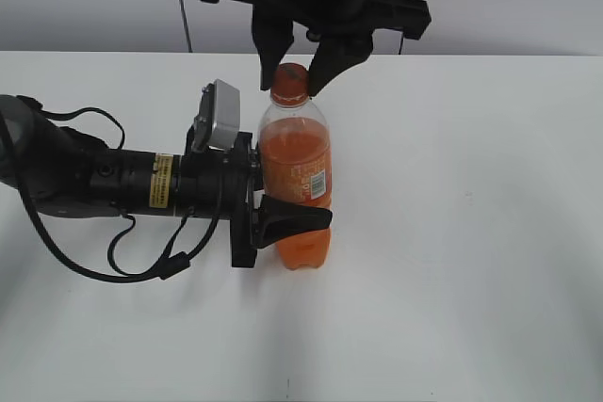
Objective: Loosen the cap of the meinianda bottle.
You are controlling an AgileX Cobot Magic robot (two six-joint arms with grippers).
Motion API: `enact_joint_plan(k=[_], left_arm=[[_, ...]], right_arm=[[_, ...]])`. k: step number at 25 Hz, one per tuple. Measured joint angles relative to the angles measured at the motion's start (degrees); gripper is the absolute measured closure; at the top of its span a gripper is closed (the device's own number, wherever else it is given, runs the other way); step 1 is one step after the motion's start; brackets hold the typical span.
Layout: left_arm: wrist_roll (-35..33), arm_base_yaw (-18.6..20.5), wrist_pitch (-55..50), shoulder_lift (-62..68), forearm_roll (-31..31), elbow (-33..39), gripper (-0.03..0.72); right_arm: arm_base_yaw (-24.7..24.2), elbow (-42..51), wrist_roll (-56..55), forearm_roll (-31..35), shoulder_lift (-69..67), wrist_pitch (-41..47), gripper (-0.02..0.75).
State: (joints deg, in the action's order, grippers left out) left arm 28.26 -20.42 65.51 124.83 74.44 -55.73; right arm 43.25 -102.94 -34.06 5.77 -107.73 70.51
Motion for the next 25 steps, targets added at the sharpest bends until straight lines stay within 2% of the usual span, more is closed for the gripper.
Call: enact_joint_plan(k=[6, 9, 25], left_arm=[[0.0, 0.0, 0.0, 0.0, 0.0, 0.0, 0.276], [0.0, 0.0, 0.0, 0.0, 0.0, 0.0, 0.276], [-0.2, 0.2, 0.2, 0.0, 0.6, 0.0, 0.276]], right_arm=[[0.0, 0.0, 1.9, 0.0, 0.0, 0.1, 0.452], [0.0, 0.0, 6.7, 0.1, 0.0, 0.1, 0.453], [0.0, 0.0, 51.8, 0.8, 0.0, 0.1, 0.460]])
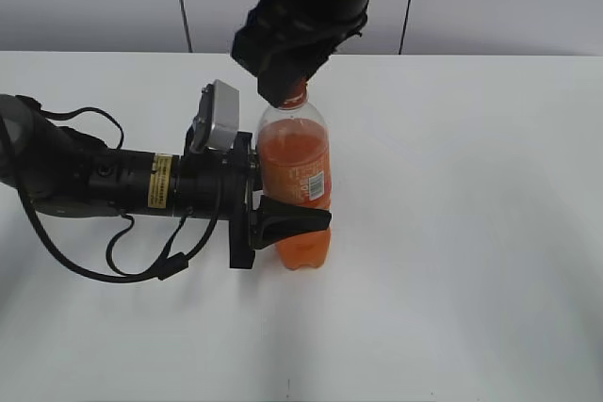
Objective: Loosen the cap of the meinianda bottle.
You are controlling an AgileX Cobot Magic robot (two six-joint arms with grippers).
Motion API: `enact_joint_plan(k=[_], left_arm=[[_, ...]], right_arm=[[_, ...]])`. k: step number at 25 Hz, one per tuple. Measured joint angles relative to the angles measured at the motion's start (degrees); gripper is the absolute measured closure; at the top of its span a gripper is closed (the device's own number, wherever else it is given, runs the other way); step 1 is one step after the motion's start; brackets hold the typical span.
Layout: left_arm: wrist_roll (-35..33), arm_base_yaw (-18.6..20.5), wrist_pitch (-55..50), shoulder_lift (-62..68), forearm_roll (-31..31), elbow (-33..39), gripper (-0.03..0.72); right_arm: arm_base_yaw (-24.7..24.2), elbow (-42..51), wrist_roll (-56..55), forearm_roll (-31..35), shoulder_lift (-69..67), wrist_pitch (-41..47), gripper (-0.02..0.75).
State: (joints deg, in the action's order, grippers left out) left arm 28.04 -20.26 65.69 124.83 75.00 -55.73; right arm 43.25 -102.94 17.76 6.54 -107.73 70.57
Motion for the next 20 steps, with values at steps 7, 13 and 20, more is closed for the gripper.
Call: enact_joint_plan(k=[7, 13, 20], left_arm=[[0.0, 0.0, 0.2, 0.0, 0.2, 0.0, 0.276], [-0.2, 0.0, 0.7, 0.0, 0.2, 0.0, 0.276], [-0.2, 0.0, 0.7, 0.0, 0.2, 0.0, 0.277]], right_arm=[[0.0, 0.0, 18.2, 0.3, 0.0, 0.0, 0.461], [0.0, 0.0, 33.5, 0.5, 0.0, 0.0, 0.461], [-0.1, 0.0, 50.9, 0.6, 0.0, 0.0, 0.461]])
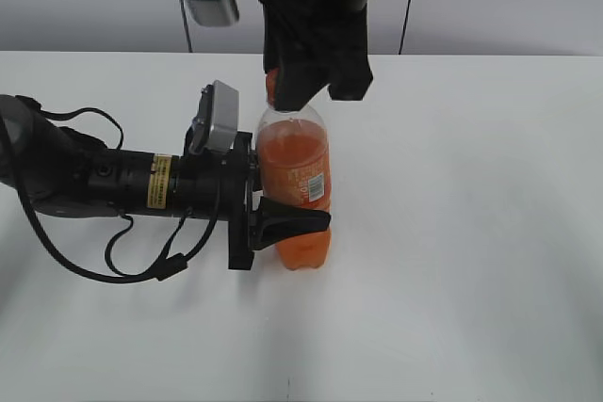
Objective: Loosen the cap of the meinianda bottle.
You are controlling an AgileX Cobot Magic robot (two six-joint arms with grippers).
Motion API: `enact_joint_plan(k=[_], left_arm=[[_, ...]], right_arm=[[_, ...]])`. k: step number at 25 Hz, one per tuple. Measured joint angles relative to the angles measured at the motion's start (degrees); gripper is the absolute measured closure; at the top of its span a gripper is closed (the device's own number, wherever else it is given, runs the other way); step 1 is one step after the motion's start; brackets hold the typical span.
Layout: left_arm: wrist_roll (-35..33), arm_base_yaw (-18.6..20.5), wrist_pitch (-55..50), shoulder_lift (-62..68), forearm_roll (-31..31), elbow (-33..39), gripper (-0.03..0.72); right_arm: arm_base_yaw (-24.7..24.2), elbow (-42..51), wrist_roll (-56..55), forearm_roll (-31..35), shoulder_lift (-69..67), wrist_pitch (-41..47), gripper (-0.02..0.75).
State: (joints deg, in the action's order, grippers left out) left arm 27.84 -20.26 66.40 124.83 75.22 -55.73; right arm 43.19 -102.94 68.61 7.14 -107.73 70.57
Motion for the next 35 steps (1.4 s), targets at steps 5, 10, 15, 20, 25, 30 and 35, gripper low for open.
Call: enact_joint_plan(k=[5, 10, 15, 20, 25, 30, 35], left_arm=[[0.0, 0.0, 0.0, 0.0, 0.0, 0.0, 0.277], [0.0, 0.0, 0.0, 0.0, -0.1, 0.0, 0.277], [0.0, 0.0, 0.0, 0.0, -0.1, 0.0, 0.277], [0.0, 0.0, 0.0, 0.0, -0.2, 0.0, 0.277], [0.0, 0.0, 0.0, 0.0, -0.4, 0.0, 0.277], [0.0, 0.0, -0.1, 0.0, -0.6, 0.0, 0.277], [0.0, 0.0, -0.1, 0.0, -0.7, 0.0, 0.277]], right_arm=[[0.0, 0.0, 10.3, 0.1, 0.0, 0.1, 0.461], [0.0, 0.0, 17.3, 0.1, 0.0, 0.1, 0.461], [0.0, 0.0, 20.1, 0.1, 0.0, 0.1, 0.461], [0.0, 0.0, 18.0, 0.0, 0.0, 0.1, 0.460], [0.0, 0.0, 15.6, -0.1, 0.0, 0.1, 0.460], [0.0, 0.0, 14.7, -0.3, 0.0, 0.1, 0.458], [0.0, 0.0, 14.3, -0.3, 0.0, 0.0, 0.444]])
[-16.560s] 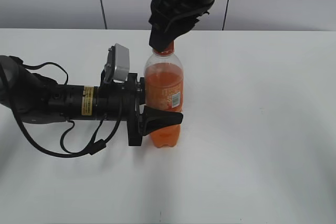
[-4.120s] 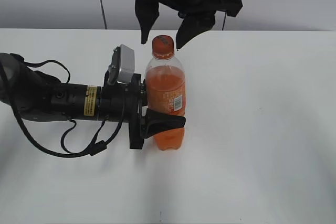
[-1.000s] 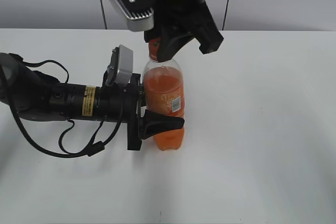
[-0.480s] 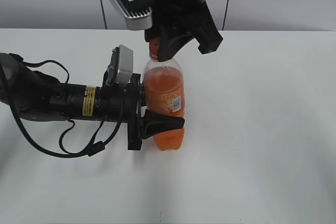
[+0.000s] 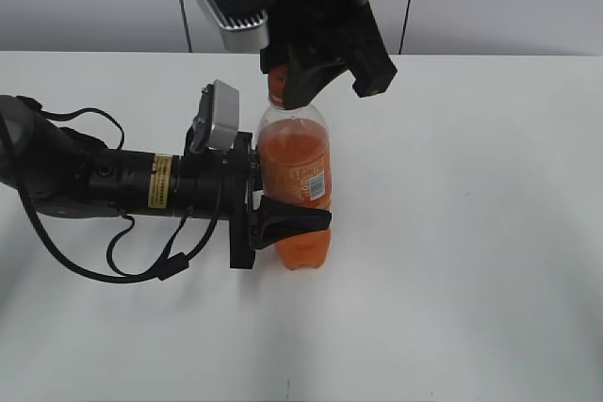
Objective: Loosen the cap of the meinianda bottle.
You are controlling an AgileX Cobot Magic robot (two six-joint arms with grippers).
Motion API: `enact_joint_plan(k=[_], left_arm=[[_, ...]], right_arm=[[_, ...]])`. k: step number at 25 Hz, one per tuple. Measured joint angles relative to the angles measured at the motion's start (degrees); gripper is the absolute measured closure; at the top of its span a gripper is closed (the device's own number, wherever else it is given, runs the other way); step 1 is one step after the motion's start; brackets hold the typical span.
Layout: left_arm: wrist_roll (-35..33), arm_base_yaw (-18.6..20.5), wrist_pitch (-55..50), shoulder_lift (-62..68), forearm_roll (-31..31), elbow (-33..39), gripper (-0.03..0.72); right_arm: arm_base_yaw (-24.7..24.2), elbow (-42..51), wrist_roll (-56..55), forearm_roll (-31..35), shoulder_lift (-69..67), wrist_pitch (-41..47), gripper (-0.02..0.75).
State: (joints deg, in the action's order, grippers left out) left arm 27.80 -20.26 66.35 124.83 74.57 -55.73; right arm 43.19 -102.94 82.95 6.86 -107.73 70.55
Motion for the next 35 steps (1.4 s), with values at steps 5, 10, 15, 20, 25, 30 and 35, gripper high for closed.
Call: enact_joint_plan(k=[5, 10, 15, 20, 25, 30, 35], left_arm=[[0.1, 0.0, 0.0, 0.0, -0.1, 0.0, 0.277], [0.2, -0.1, -0.2, 0.0, -0.7, 0.0, 0.277], [0.3, -0.2, -0.3, 0.0, -1.0, 0.0, 0.277], [0.3, -0.2, -0.3, 0.0, -1.1, 0.0, 0.277], [0.3, -0.2, -0.3, 0.0, -1.1, 0.0, 0.277], [0.3, -0.2, -0.3, 0.0, -1.1, 0.0, 0.277], [0.4, -0.2, -0.4, 0.0, -1.2, 0.0, 0.277]], right_arm=[[0.0, 0.0, -0.2, 0.0, 0.0, -0.1, 0.429], [0.0, 0.0, -0.7, 0.3, -0.1, -0.3, 0.398], [0.1, 0.0, -1.5, 0.5, -0.1, -0.3, 0.386], [0.1, 0.0, -1.9, 0.5, -0.1, -0.3, 0.384], [0.1, 0.0, -2.6, 0.5, -0.1, -0.3, 0.384], [0.1, 0.0, -2.7, 2.4, 0.5, -0.4, 0.384], [0.1, 0.0, -3.0, 3.1, 1.4, -0.4, 0.384]])
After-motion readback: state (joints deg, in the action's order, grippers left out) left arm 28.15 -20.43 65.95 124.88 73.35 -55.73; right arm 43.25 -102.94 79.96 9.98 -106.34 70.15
